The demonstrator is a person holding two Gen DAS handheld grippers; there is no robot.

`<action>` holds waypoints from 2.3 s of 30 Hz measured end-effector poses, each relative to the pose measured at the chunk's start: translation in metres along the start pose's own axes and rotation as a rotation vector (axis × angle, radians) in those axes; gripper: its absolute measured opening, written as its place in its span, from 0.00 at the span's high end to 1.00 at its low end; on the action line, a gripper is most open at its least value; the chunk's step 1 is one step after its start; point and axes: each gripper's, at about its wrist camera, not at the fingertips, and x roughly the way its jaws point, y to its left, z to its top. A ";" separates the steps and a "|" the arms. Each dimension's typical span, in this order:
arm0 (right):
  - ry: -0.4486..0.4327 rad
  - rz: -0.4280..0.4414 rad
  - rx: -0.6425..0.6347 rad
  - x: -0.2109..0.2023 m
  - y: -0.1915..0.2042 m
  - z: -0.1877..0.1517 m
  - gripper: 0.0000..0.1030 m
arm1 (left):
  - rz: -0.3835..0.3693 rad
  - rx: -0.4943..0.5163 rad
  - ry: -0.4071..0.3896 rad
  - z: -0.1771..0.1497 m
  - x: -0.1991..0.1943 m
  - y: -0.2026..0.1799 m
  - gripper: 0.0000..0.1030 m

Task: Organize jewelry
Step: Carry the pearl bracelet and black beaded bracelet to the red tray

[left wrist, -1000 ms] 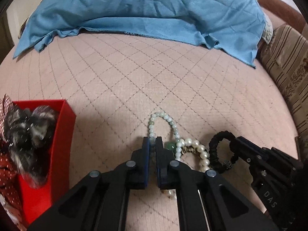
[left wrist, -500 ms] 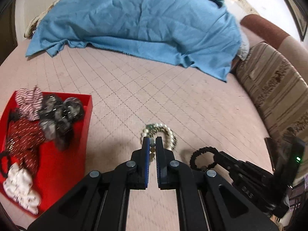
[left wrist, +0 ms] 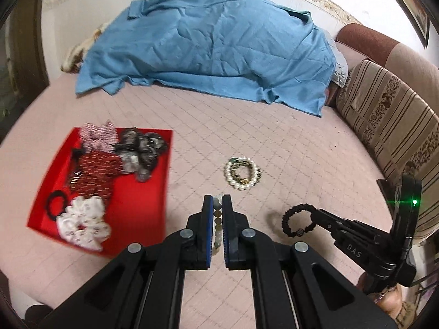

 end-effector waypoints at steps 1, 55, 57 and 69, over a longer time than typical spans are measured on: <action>0.003 0.003 -0.002 -0.001 0.002 -0.002 0.91 | 0.011 0.009 -0.010 -0.002 -0.005 0.000 0.95; -0.029 0.014 -0.199 -0.047 0.098 -0.027 0.91 | 0.135 -0.009 -0.056 -0.028 -0.051 0.051 0.95; -0.023 0.014 -0.200 -0.043 0.100 -0.026 0.91 | 0.096 -0.045 -0.048 -0.025 -0.049 0.062 0.95; 0.016 0.074 -0.200 -0.012 0.122 -0.001 0.91 | -0.062 -0.272 -0.067 -0.003 -0.036 0.136 0.95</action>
